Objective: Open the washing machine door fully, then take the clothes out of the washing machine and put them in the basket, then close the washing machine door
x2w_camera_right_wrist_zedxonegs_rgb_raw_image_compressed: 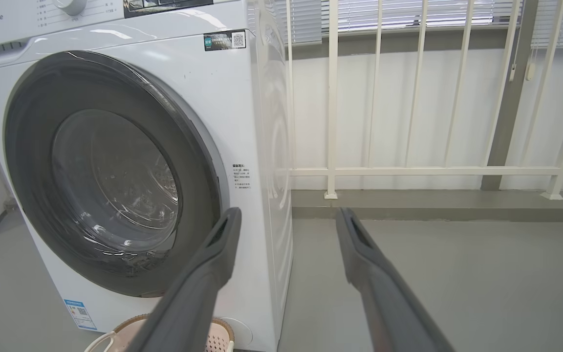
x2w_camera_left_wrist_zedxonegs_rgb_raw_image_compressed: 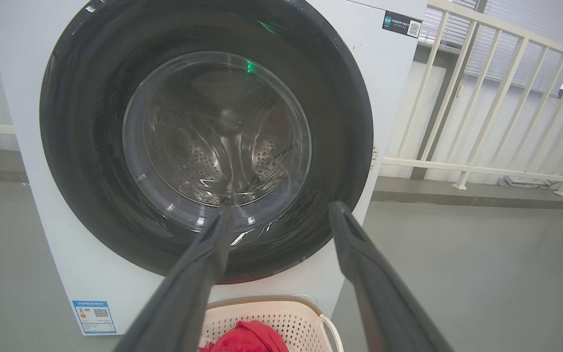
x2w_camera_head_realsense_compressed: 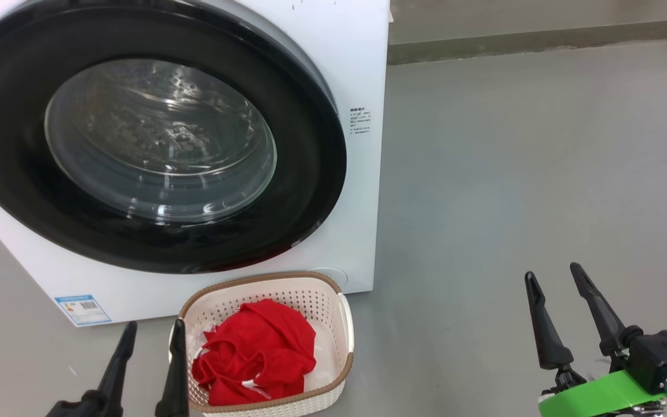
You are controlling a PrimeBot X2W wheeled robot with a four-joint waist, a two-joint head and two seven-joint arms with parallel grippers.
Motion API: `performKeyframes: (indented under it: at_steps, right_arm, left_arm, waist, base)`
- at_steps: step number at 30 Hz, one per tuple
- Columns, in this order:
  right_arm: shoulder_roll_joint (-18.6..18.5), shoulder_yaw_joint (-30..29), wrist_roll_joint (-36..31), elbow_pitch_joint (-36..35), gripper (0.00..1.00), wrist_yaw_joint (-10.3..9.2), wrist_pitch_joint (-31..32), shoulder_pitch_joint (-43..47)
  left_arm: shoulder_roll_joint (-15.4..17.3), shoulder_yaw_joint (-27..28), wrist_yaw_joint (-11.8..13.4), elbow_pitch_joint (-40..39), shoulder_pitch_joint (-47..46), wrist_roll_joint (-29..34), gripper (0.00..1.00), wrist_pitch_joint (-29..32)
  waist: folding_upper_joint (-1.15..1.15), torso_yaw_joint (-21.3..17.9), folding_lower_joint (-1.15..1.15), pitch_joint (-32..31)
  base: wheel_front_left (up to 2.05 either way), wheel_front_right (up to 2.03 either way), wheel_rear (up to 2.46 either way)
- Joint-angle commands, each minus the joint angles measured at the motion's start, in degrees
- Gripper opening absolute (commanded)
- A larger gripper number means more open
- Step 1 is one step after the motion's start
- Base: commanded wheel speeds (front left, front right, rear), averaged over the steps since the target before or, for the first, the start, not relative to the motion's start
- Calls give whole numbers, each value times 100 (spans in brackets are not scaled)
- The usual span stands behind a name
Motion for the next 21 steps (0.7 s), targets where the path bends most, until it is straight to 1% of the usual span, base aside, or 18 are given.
performKeyframes:
  at_steps: [1,12,15,16,21]
  right_arm:
    - [-27,106,37,-178,100,-21,-31,-65]
    - [-27,100,55,-171,100,-21,-31,8]
    - [-27,117,48,-164,100,-21,-31,5]
    - [21,-15,52,-25,0,0,0,123]
    - [82,17,82,309,0,1,14,258]
  left_arm:
    - [61,227,-34,-158,-71,42,100,-45]
    - [48,309,-28,-219,-4,83,100,-45]
    - [46,321,11,-198,5,116,100,-45]
    - [-2,120,-14,-58,115,87,0,0]
    - [-72,82,-17,281,177,76,0,55]
  waist:
    - [0,-3,0,-18]
    - [0,-12,0,-31]
    - [0,-17,0,-41]
    - [0,-18,0,-42]
    - [0,-19,0,-43]
  base:
    - [0,0,0]
    - [0,0,0]
    - [0,0,0]
    - [0,0,0]
    - [0,0,0]
